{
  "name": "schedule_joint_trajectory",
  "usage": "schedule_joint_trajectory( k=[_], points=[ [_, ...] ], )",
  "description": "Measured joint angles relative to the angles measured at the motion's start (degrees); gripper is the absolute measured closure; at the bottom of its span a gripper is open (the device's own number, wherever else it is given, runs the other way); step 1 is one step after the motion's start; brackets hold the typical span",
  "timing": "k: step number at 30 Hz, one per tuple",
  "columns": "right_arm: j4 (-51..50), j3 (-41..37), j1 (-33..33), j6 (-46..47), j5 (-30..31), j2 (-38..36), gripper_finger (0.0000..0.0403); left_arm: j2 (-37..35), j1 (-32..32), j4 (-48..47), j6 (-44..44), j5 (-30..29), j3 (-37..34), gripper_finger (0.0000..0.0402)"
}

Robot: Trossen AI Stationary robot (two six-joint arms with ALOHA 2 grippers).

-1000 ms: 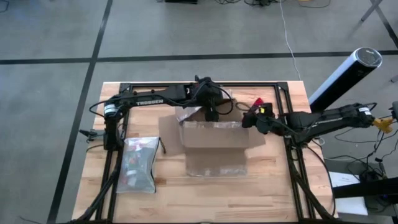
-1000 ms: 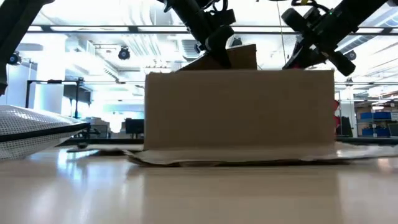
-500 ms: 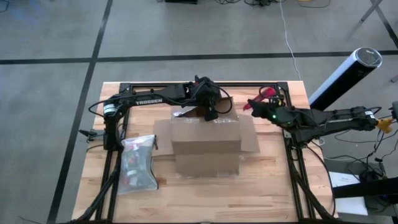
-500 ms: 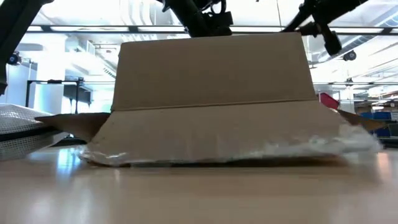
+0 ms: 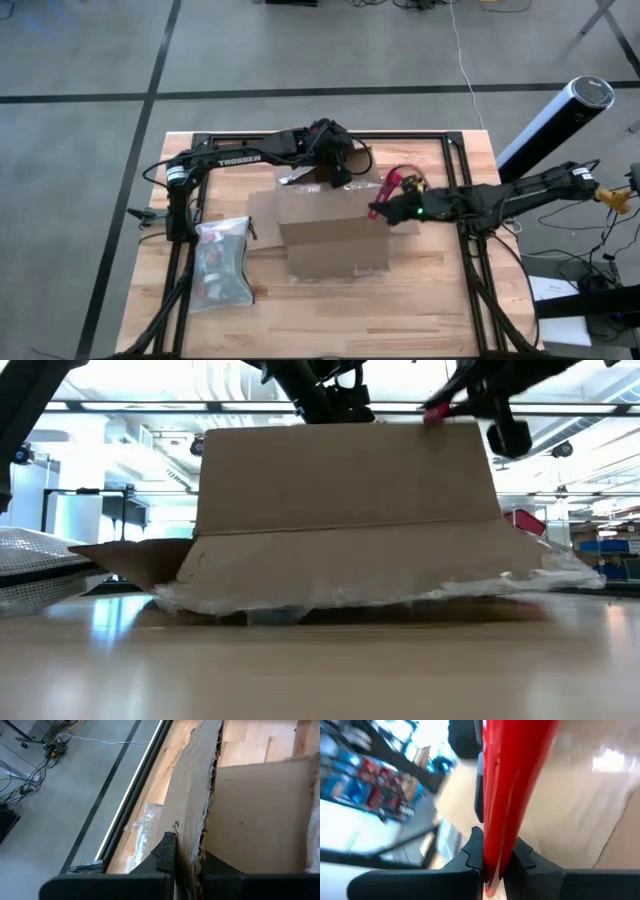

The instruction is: Unpack boxes

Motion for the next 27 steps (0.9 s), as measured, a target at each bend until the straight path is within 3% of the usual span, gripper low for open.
schedule_joint_trajectory(
  k=[7,14,20,23,27],
  points=[
    [-11.2,0.0,0.0,3.7,1.0,4.2,0.0387,0.0,0.0,0.9,0.1,6.6,0.6,0.0346],
    [-19.1,0.0,-0.4,5.9,5.1,3.1,0.0387,-2.8,-0.4,-1.6,0.6,10.8,1.2,0.0225],
    [-19.7,0.1,-2.0,5.7,5.6,2.6,0.0387,-3.8,-0.3,-4.2,0.7,14.6,5.2,0.0126],
    [-21.1,0.1,-2.7,5.6,5.9,2.2,0.0387,-3.8,-0.2,-8.2,1.4,13.6,7.2,0.0099],
    [-24.6,0.1,-3.4,5.7,8.6,1.5,0.0387,-3.9,1.4,-18.4,4.4,6.6,7.5,0.0098]
  ],
)
